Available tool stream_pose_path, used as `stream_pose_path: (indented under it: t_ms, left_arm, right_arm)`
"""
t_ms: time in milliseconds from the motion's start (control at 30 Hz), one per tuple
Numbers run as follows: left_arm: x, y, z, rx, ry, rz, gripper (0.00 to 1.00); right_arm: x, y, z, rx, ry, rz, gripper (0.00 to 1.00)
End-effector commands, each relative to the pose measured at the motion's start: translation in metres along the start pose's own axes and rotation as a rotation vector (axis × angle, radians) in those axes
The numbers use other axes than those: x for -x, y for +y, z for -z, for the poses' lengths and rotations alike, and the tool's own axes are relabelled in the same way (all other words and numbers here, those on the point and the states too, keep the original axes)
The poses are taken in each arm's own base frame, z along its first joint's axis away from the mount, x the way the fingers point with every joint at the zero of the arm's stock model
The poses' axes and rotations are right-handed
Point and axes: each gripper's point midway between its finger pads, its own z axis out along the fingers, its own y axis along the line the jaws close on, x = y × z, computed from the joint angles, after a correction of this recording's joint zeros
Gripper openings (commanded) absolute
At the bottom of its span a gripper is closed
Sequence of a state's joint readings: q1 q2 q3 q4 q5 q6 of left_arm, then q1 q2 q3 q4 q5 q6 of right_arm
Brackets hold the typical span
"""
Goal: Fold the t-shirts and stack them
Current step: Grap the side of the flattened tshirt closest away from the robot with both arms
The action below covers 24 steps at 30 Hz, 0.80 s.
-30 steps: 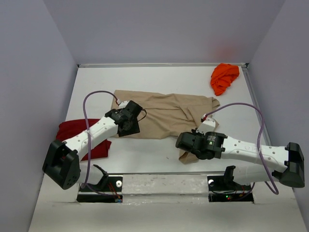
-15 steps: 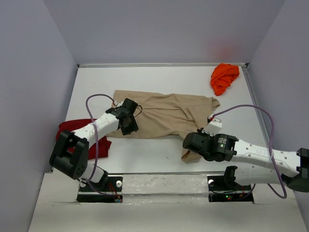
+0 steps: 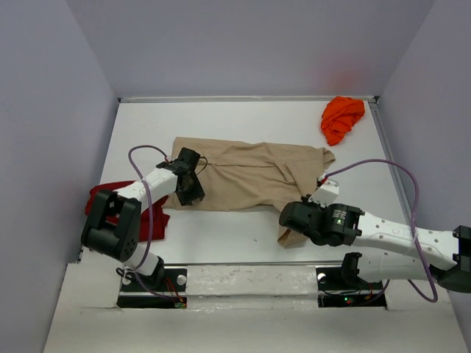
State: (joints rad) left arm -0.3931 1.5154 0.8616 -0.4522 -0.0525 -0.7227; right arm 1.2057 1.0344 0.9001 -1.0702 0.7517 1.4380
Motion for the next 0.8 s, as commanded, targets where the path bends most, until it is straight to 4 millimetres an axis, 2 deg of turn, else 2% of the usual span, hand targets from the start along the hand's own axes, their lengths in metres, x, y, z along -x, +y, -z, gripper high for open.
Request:
stream_pose_path:
  t_ms: [0, 167, 200, 300, 333, 367, 400, 567, 600, 667, 700, 767]
  left_arm:
    - [0.011, 0.001, -0.001, 0.017, -0.004, -0.023, 0.49]
    - [0.002, 0.001, -0.014, 0.018, 0.040, -0.041, 0.49]
    - [-0.003, 0.003, -0.018, 0.019, 0.057, -0.043, 0.45]
    - [-0.008, 0.002, -0.023, 0.009, 0.071, -0.051, 0.24]
    - [-0.008, 0.002, -0.024, 0.005, 0.072, -0.052, 0.16]
    - [-0.013, -0.001, -0.024, -0.016, 0.094, -0.054, 0.03]
    - [-0.014, -0.001, -0.024, -0.018, 0.099, -0.056, 0.00]
    - [-0.008, -0.004, -0.012, -0.032, 0.058, -0.067, 0.00]
    - [0.006, -0.007, -0.003, -0.025, -0.003, -0.069, 0.00]
    - [0.009, -0.010, 0.011, -0.017, -0.031, -0.090, 0.00]
    - [0.018, -0.018, 0.022, -0.041, -0.064, -0.096, 0.00]
    - [0.023, -0.019, 0.034, -0.035, -0.089, -0.106, 0.00]
  right_arm:
    - [0.014, -0.001, 0.001, 0.004, -0.066, -0.035, 0.00]
    - [0.014, 0.000, 0.001, 0.004, -0.072, -0.039, 0.00]
    - [0.015, 0.001, 0.001, 0.001, -0.073, -0.036, 0.00]
    - [0.015, 0.002, 0.001, -0.002, -0.073, -0.028, 0.00]
    - [0.015, 0.003, 0.000, -0.003, -0.073, -0.025, 0.00]
    - [0.015, 0.005, 0.000, -0.004, -0.073, -0.021, 0.00]
    - [0.014, 0.006, 0.000, -0.004, -0.071, -0.022, 0.00]
    - [0.007, 0.010, -0.008, -0.032, -0.066, 0.019, 0.00]
    - [0.005, 0.011, -0.010, -0.041, -0.065, 0.027, 0.00]
    - [0.000, 0.012, -0.016, -0.073, -0.067, 0.052, 0.00]
    - [-0.002, 0.013, -0.019, -0.084, -0.066, 0.064, 0.00]
    - [-0.002, 0.014, -0.023, -0.113, -0.070, 0.080, 0.00]
